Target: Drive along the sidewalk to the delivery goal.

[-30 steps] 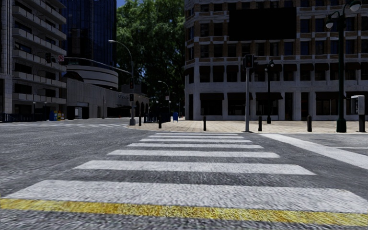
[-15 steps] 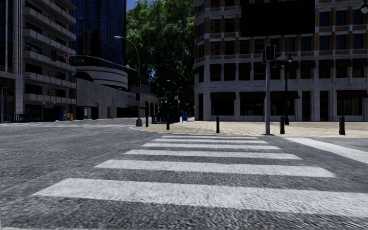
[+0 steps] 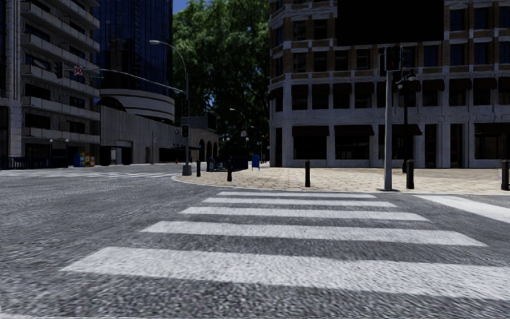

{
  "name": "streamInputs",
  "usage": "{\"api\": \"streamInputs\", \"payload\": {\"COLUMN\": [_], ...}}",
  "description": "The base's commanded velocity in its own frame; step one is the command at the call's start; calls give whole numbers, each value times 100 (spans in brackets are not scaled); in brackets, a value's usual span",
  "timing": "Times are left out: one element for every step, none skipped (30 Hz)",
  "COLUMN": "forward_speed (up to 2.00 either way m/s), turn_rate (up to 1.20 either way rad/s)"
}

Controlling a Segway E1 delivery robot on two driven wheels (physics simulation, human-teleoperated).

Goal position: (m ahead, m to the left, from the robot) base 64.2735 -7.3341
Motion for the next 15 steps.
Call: {"api": "streamInputs", "payload": {"forward_speed": [200,200,200,200,200,200,200,200,200,200,200,200,200,200,200], "turn_rate": [0,0,0,0,0,0,0,0,0,0,0,0,0,0,0]}}
